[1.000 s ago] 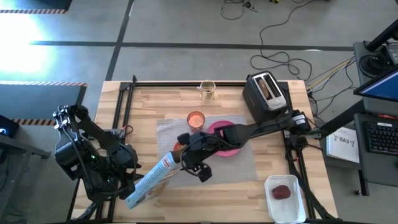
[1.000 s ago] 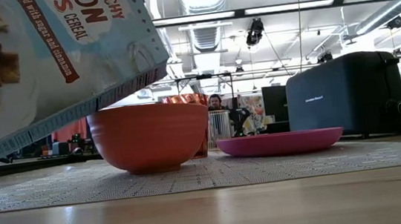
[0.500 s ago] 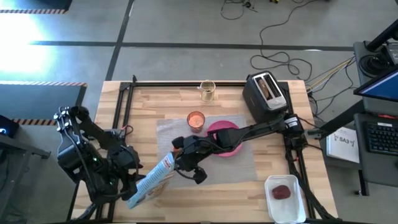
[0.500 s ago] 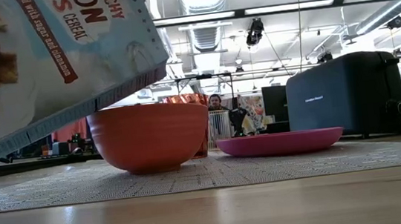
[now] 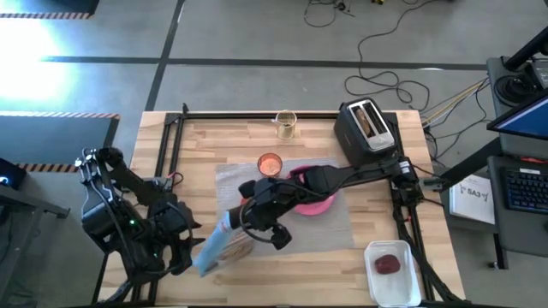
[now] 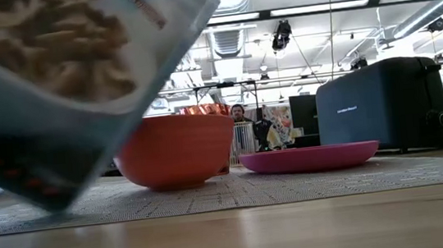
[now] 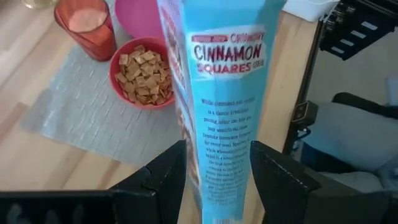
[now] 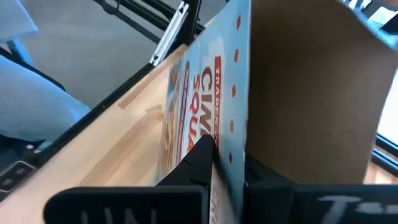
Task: Arrange a breakfast setting
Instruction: Pour the cereal from the blue cereal box into the orange bowl
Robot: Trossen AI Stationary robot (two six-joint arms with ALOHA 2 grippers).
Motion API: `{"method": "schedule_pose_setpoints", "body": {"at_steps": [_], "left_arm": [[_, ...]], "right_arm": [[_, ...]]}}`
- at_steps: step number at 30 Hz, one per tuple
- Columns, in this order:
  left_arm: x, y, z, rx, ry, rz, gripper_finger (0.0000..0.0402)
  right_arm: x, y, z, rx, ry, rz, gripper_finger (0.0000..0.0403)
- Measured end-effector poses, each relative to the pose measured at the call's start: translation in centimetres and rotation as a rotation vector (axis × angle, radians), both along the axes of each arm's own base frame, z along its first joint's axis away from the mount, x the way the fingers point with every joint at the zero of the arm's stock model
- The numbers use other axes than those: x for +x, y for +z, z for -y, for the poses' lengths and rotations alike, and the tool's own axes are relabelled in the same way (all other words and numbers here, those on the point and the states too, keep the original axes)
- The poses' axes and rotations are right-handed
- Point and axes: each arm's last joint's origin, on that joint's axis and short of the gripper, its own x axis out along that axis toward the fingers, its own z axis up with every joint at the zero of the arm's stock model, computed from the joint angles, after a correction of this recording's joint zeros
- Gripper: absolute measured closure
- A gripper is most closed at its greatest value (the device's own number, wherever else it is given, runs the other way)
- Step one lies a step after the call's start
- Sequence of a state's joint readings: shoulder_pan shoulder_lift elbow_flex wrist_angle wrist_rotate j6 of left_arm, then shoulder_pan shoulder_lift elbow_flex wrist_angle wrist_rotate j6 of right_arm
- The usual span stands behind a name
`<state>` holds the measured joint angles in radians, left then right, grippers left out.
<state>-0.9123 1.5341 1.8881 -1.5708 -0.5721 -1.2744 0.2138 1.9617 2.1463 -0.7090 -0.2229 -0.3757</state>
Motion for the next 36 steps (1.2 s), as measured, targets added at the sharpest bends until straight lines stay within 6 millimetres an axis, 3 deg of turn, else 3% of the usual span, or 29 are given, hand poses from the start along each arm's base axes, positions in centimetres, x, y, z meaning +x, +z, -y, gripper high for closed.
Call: {"method": "schedule_pose_setpoints", "body": {"at_steps": [9, 19, 25, 30, 36], "left_arm": [[0.0, 0.0, 0.0, 0.045, -0.035, 0.012, 0.0242], [-0.1, 0.0, 0.1, 0.041, -0.037, 0.011, 0.0242], [-0.4, 0.0, 0.3, 0.031, -0.04, 0.012, 0.0242], [-0.4, 0.0, 0.3, 0.032, -0.041, 0.013, 0.0242], [-0.4, 0.0, 0.3, 0.034, -0.042, 0.013, 0.0242]], "right_arm": [[-0.7, 2.2, -0.5, 0.129, 0.062, 0.011, 0.0396], [1.3, -1.5, -1.8, 0.127, 0.082, -0.078, 0.0395], [1.7, -2.1, -1.9, 0.082, 0.104, -0.049, 0.0394], [1.1, -0.8, -1.7, 0.114, 0.084, -0.027, 0.0393], [-0.7, 2.3, -1.2, 0.143, 0.075, 0.036, 0.037]]}}
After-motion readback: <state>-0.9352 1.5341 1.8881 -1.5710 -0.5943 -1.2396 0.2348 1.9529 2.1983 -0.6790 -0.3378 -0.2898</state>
